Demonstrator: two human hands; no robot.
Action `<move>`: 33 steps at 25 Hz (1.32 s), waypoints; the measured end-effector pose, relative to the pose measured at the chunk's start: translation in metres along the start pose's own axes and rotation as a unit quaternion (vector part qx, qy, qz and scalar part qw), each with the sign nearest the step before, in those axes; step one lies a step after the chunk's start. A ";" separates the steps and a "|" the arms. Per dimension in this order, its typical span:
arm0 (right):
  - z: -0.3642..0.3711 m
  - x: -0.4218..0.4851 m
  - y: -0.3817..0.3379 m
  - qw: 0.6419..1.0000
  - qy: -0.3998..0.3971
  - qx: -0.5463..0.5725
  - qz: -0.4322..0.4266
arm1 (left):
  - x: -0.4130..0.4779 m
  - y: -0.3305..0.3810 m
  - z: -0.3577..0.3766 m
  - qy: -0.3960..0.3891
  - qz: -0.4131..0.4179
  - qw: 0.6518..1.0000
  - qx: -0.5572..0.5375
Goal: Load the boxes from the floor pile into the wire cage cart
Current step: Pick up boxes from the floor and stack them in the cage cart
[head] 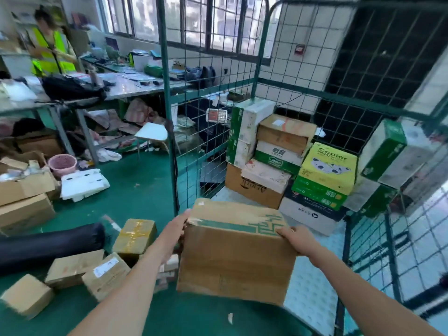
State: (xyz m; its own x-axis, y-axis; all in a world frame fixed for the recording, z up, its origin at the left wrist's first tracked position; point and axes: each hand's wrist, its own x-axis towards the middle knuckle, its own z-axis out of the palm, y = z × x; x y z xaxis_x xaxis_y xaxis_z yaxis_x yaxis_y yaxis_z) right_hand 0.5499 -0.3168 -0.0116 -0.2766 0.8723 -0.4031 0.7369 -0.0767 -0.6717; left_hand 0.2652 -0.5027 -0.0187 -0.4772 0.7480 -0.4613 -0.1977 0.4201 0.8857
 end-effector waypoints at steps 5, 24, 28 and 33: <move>-0.017 0.026 -0.028 0.978 0.032 0.204 0.028 | 0.076 0.050 -0.006 -0.033 -0.073 0.996 -0.032; -0.096 0.232 -0.028 0.943 -0.074 0.222 0.239 | 0.274 0.155 0.123 -0.044 -0.116 0.953 0.277; -0.138 0.287 -0.038 0.946 -0.053 0.236 0.216 | 0.330 0.192 0.162 -0.005 -0.050 0.937 0.346; -0.180 0.318 -0.045 0.979 0.016 0.120 0.167 | 0.377 0.223 0.203 0.032 0.019 0.885 0.464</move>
State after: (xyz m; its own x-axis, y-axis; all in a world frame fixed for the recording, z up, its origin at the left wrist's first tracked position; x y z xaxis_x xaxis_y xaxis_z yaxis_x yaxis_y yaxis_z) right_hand 0.5397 0.0514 0.0022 -0.0230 0.7939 -0.6076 0.6155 -0.4677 -0.6344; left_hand 0.2153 -0.0229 -0.0056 -0.5215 0.7522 -0.4028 0.5934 0.6589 0.4622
